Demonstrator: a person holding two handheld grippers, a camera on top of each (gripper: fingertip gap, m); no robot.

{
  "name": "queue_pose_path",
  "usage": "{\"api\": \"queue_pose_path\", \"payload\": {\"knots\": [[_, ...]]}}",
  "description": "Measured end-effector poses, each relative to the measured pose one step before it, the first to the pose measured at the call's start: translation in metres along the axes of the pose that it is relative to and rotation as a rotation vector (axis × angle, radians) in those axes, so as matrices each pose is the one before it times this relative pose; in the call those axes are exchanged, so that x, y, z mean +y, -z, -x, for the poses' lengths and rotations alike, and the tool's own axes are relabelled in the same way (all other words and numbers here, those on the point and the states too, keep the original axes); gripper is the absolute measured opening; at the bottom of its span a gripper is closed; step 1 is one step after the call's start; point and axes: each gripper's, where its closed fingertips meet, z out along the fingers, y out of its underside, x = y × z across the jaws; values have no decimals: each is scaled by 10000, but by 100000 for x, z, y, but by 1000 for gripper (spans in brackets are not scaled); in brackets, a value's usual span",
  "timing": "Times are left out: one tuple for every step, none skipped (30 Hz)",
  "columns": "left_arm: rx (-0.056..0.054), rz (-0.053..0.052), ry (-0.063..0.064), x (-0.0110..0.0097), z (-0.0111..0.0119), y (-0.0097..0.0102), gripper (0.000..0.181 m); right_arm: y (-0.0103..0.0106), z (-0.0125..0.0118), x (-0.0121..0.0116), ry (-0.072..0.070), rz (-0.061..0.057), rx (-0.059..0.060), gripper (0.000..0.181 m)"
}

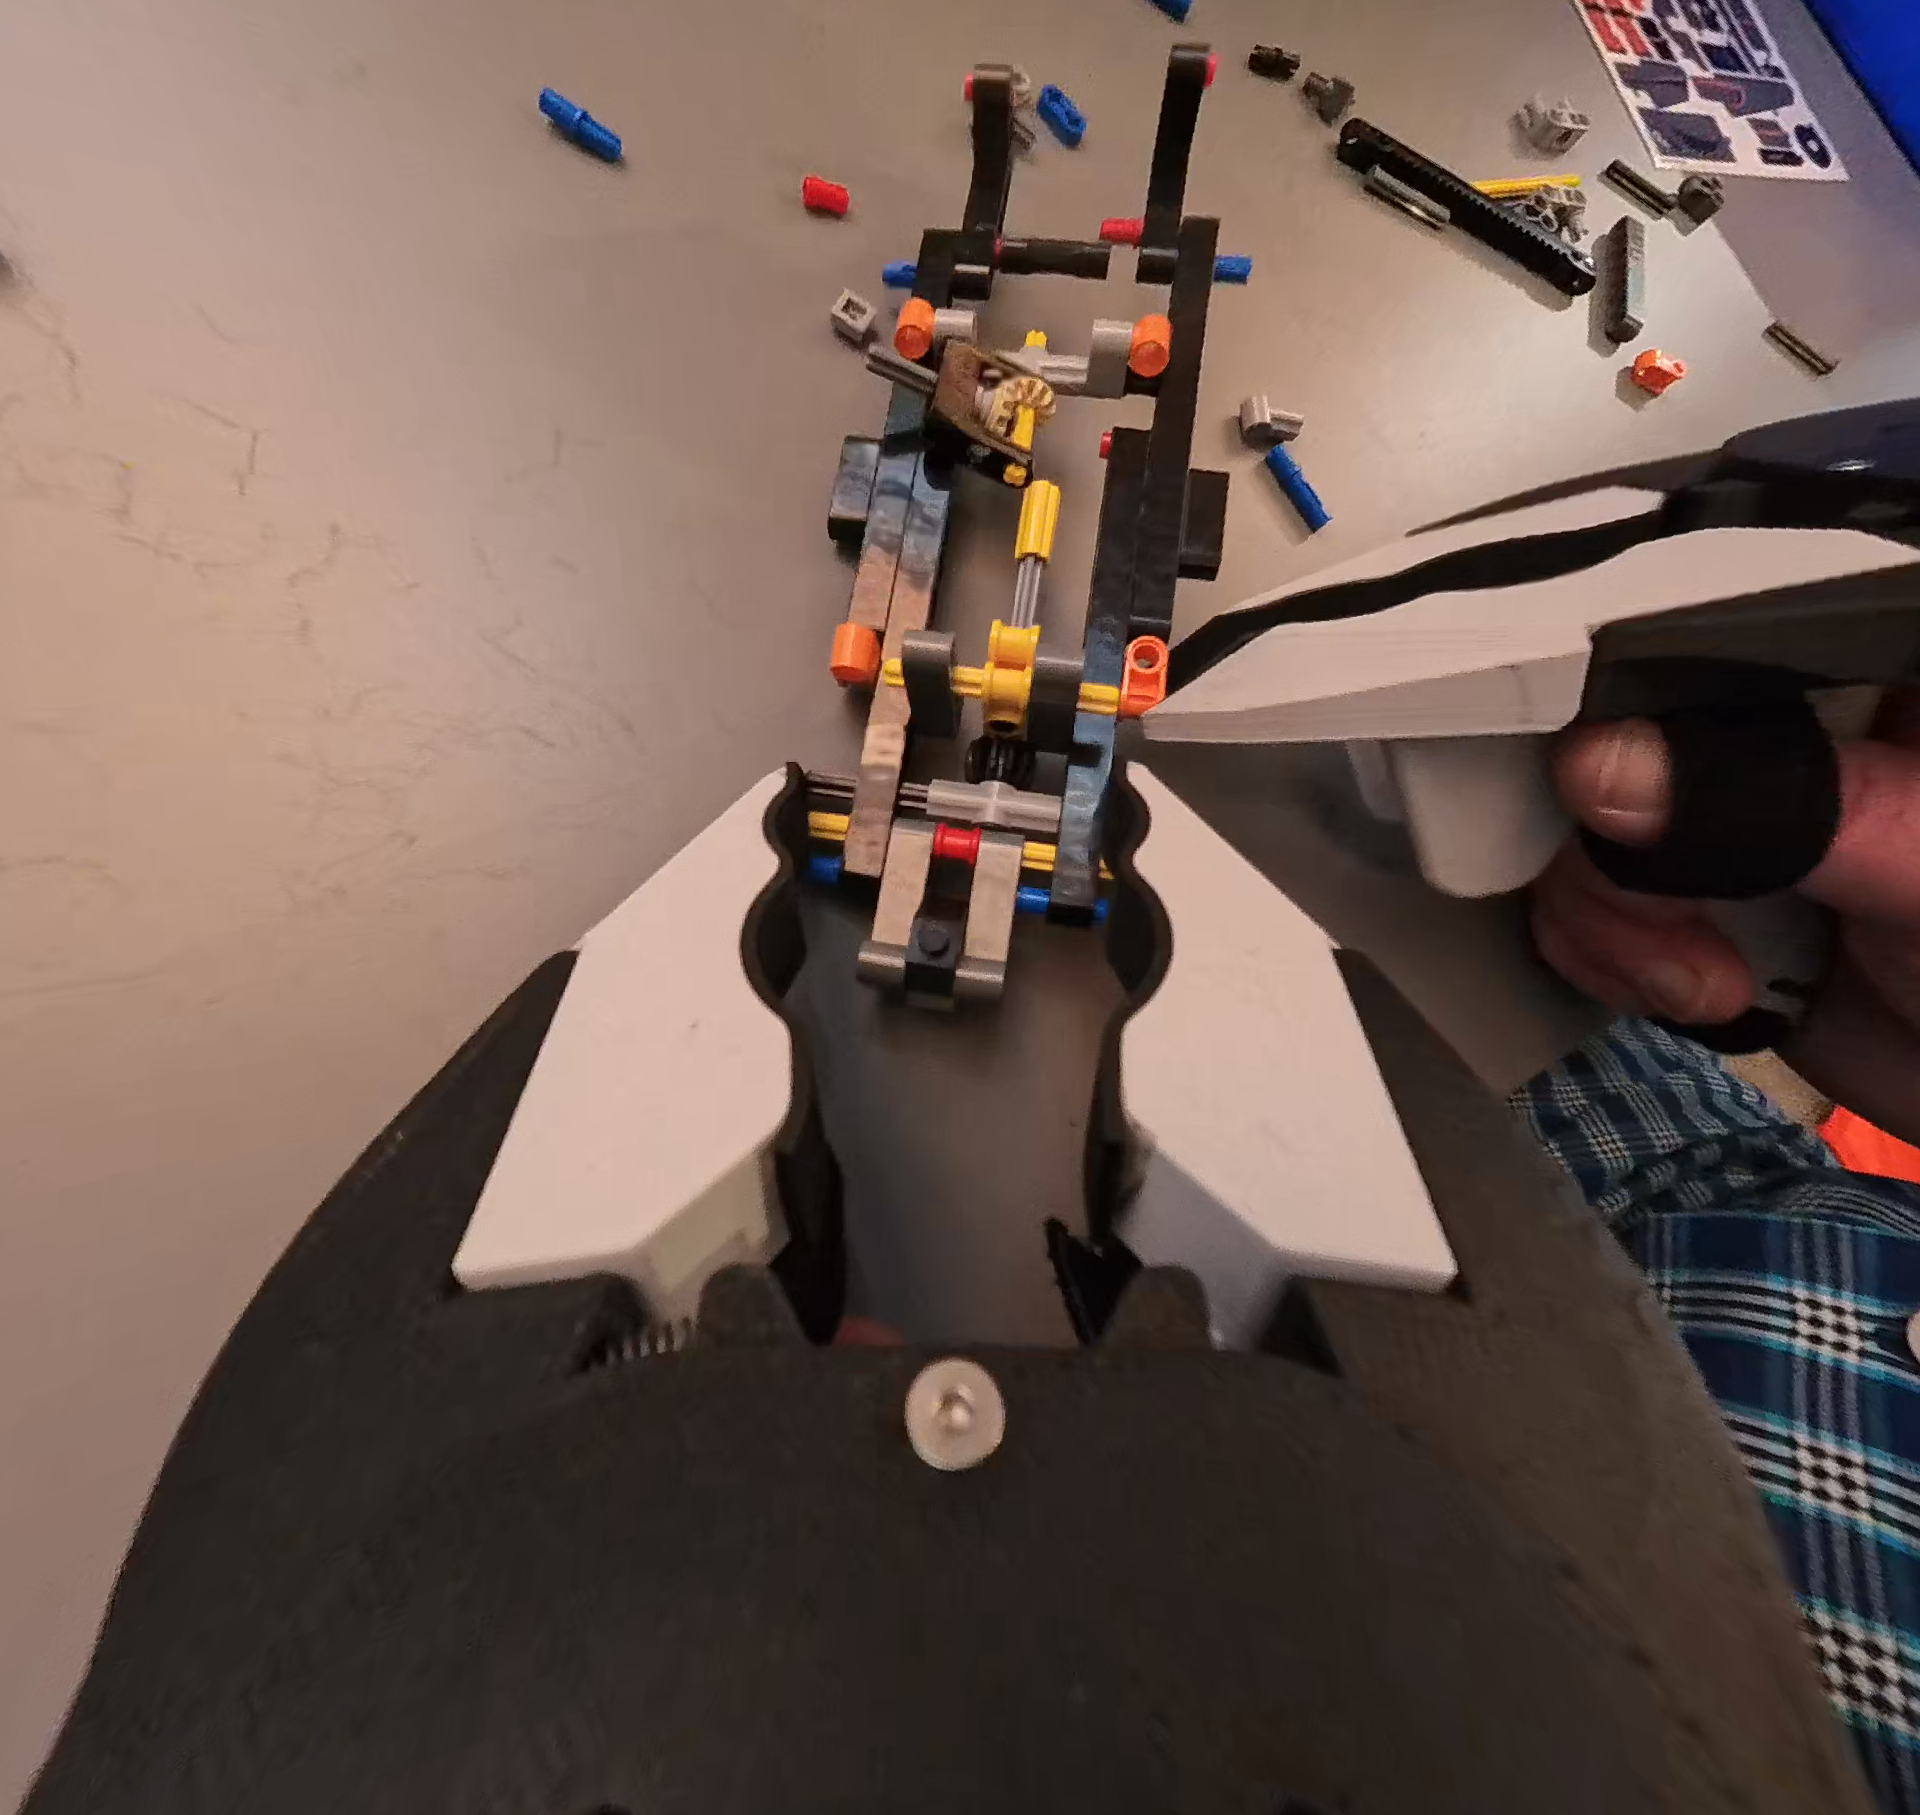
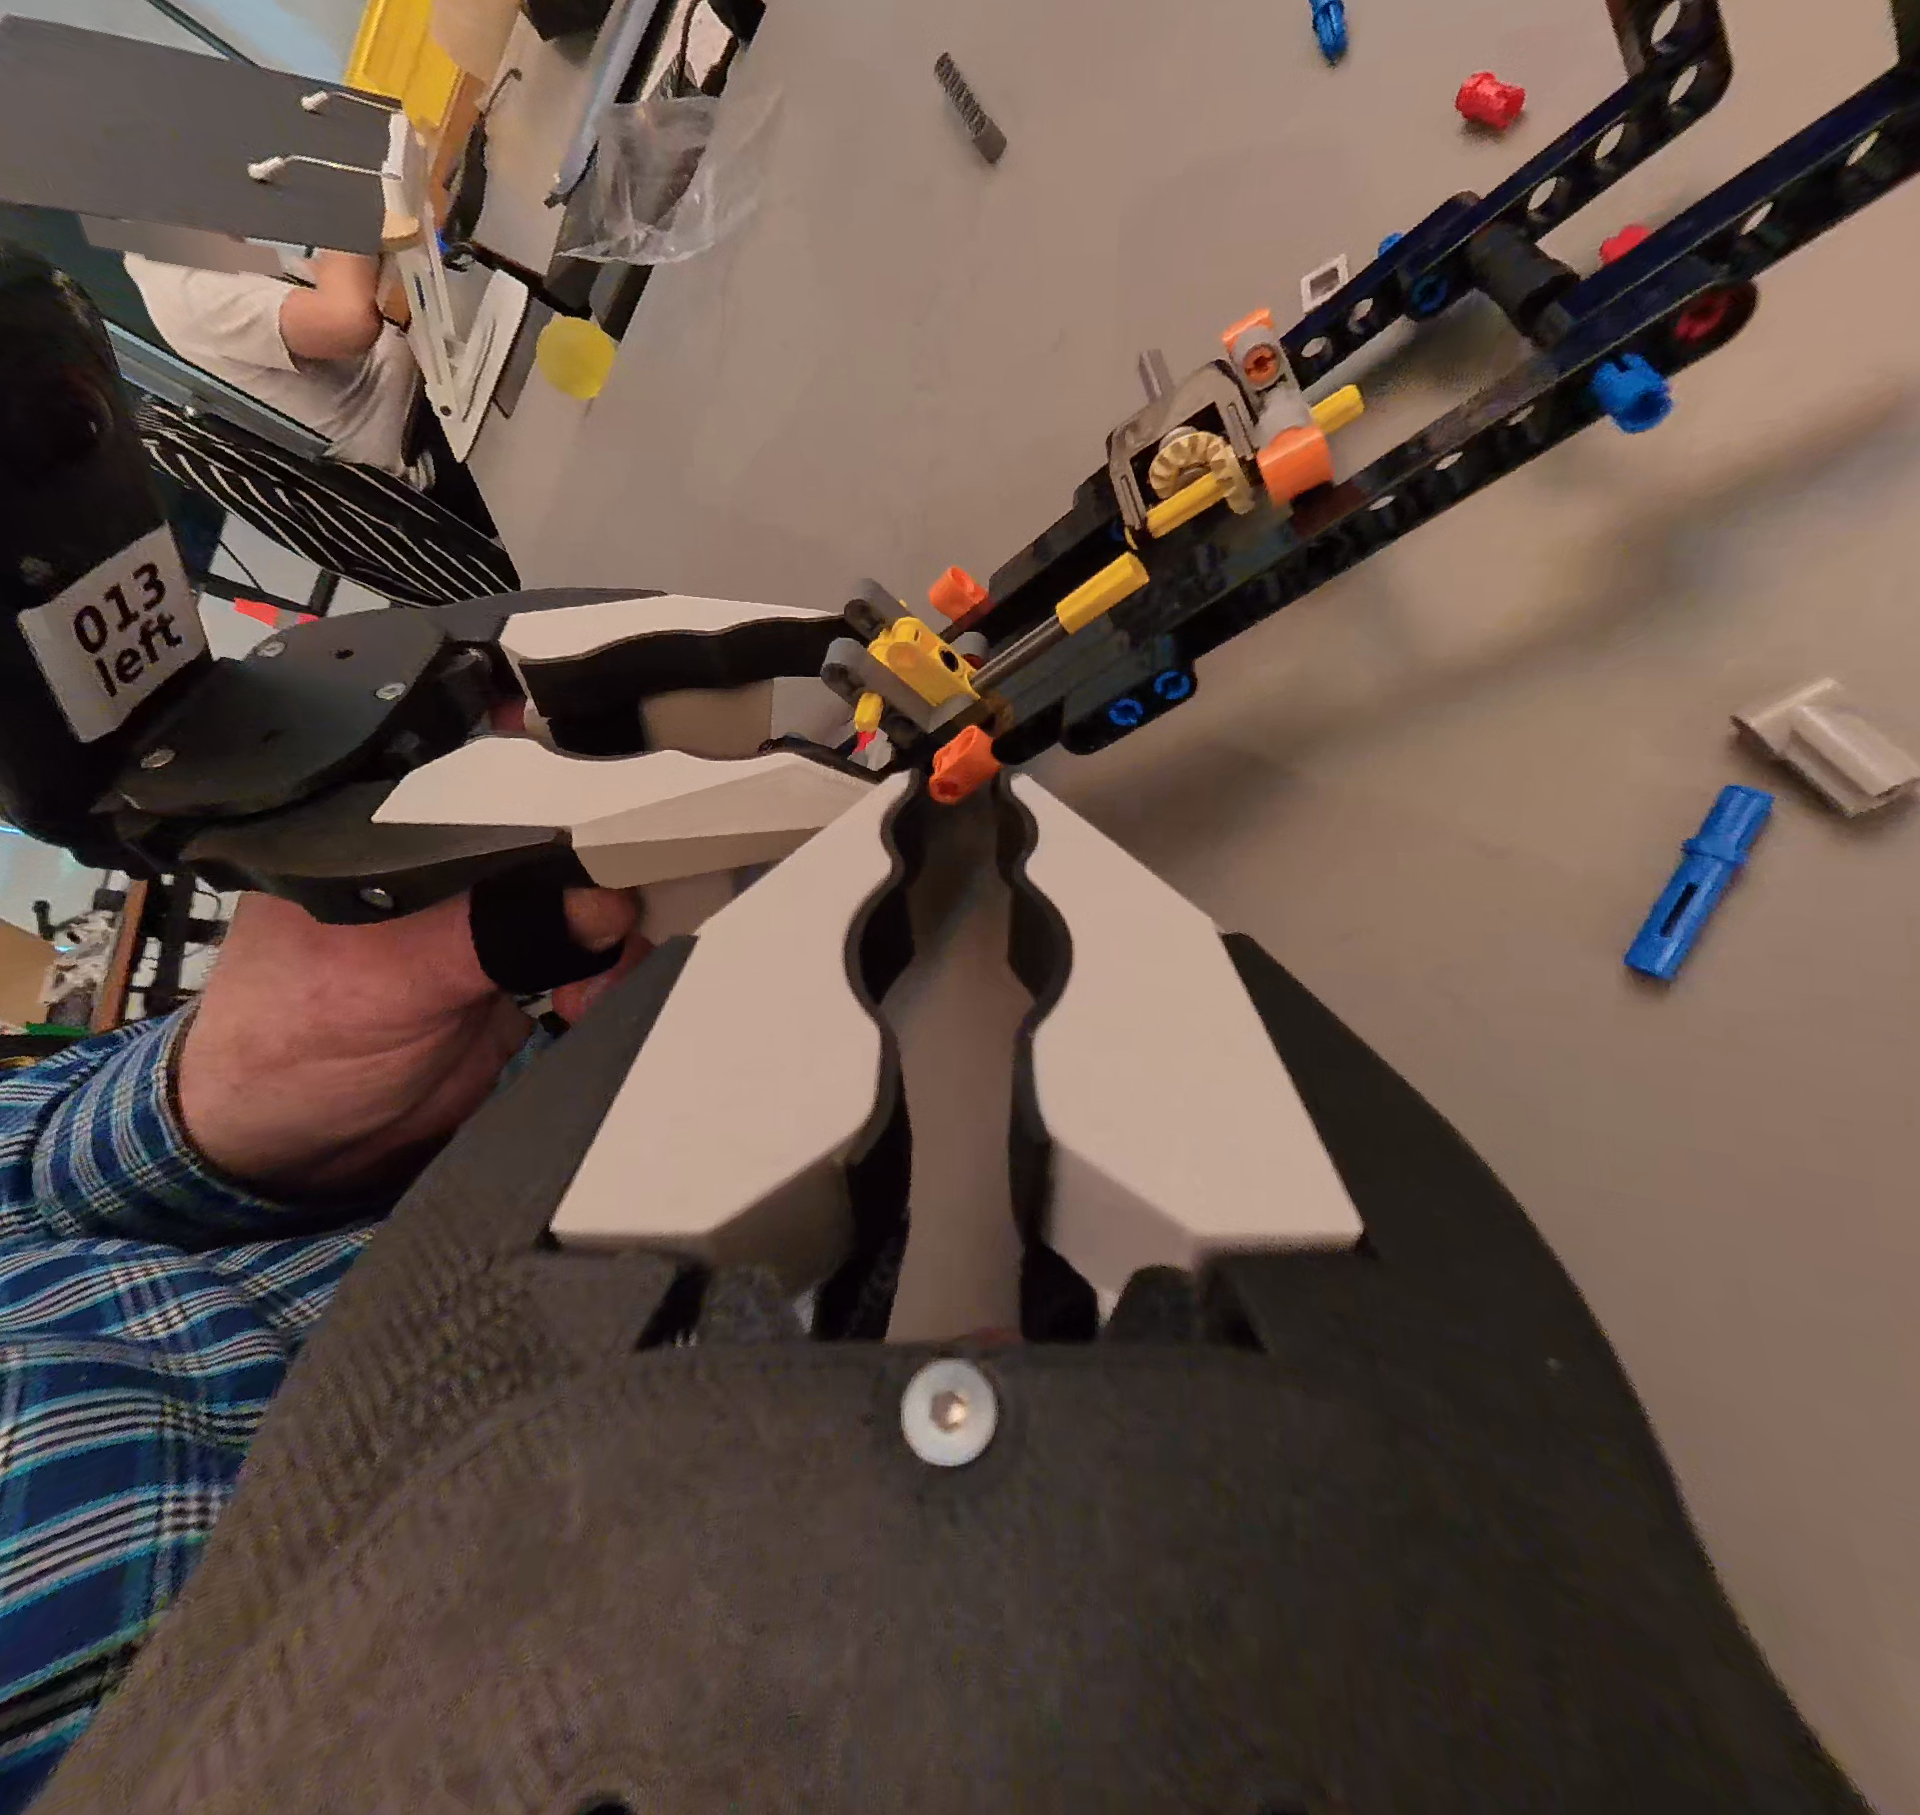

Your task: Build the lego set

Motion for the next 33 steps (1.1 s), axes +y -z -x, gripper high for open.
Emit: {"api": "queue_pose_path", "payload": {"knots": [[-13,6,-42,16,-13,-16,55,19,-7,-4,237,5,111,10],[-21,24,-71,26,13,-7,55,6,-1,0,343,16,156,9],[-42,18,-77,15,13,-14,55,-16,-31,34,377,41,175,9],[-43,16,-71,18,28,-29,55,-23,-51,43,413,55,183,9],[-23,27,-60,8,13,-9,55,-21,-42,51,498,52,209,9],[-12,18,-47,4,0,-16,55,-4,-34,-2,391,16,184,9],[4,4,-22,-11,-5,-6,55,11,17,-49,69,-31,44,9],[15,-11,-3,-7,-7,-9,55,18,24,-78,-129,-56,-92,9],[9,-16,13,-17,-27,-23,55,16,-24,-13,110,-5,15,9],[-4,6,-25,-1,-4,13,55,15,-19,-30,454,19,220,9],[42,-38,63,-73,0,42,55,37,64,-153,184,-92,116,9],[64,-21,68,-36,-31,25,55,36,78,-181,-381,-174,-186,9],[25,13,-9,46,-64,-54,55,41,-8,-64,-698,-116,-373,9],[45,-30,13,-31,-146,-58,55,83,-79,-98,-546,-46,-315,9],[-49,-17,-49,-72,-6,-36,55,94,-34,-136,-83,-31,-84,9],[-124,85,-214,38,77,-56,55,-15,-48,47,207,30,149,9],[-78,44,-143,34,43,-34,55,-62,-71,149,257,75,224,9],[3,-7,34,18,13,-5,55,-37,-46,99,349,60,199,9],[-6,17,-16,36,16,-6,55,-18,-19,80,469,94,204,8],[-77,50,-138,27,33,2,55,-29,-21,92,476,124,207,8],[-81,54,-93,10,36,-36,55,-42,-34,85,569,113,269,8],[-14,12,10,-11,37,-27,55,-50,-41,43,610,88,314,8],[25,-7,33,-22,37,-1,55,-30,-19,-16,476,52,234,8],[6,8,1,-22,16,-6,54,-11,-17,-39,445,40,174,7],[-6,24,-9,-6,5,-13,54,-14,-15,-11,485,56,191,7],[12,-3,10,-35,-4,17,55,15,-15,-26,497,51,211,7],[11,19,-10,-16,-11,12,55,32,-8,-44,581,45,229,7],[-11,35,-40,11,12,-10,55,3,-7,-18,674,70,249,7],[-9,37,-21,29,8,-34,55,-23,-15,42,682,85,251,7],[-10,13,-36,17,7,-17,55,-33,-16,61,733,76,248,7],[-45,30,-96,15,12,-29,55,-23,-16,58,823,64,258,7],[-50,45,-98,29,32,-35,55,-37,6,78,811,83,243,7],[-8,13,-17,-7,21,-17,55,-35,-2,46,726,63,213,7]]}}
